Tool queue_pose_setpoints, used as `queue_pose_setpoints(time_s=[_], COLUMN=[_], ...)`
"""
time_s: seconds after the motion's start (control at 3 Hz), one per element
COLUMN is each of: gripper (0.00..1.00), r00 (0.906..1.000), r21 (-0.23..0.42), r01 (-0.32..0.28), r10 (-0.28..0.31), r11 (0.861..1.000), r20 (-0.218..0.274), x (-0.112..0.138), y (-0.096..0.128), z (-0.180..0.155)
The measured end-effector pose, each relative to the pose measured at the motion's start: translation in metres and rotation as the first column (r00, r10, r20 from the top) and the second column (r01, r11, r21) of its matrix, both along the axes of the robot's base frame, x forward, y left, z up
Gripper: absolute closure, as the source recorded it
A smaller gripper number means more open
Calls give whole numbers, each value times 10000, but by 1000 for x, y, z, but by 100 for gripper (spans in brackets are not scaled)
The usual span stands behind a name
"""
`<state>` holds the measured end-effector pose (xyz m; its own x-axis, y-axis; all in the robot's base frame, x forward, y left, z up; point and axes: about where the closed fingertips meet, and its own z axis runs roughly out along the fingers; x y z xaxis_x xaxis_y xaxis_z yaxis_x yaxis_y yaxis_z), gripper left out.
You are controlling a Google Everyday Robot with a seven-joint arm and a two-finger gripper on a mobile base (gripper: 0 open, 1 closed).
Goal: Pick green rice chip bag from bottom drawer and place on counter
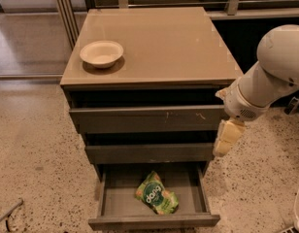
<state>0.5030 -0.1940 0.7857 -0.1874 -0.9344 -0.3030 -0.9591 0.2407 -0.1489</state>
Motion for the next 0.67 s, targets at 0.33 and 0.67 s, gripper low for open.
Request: queue_pose_setpoints(time_s=[0.33,0.67], gripper=[0,0], r00=[9988,9972], r21=[-8,434], r01=[403,594], r10=[-403,-573], r11=[9992,9973], r20=[-275,-482], x=[2,7], y=[-10,-4], z=[-65,-140])
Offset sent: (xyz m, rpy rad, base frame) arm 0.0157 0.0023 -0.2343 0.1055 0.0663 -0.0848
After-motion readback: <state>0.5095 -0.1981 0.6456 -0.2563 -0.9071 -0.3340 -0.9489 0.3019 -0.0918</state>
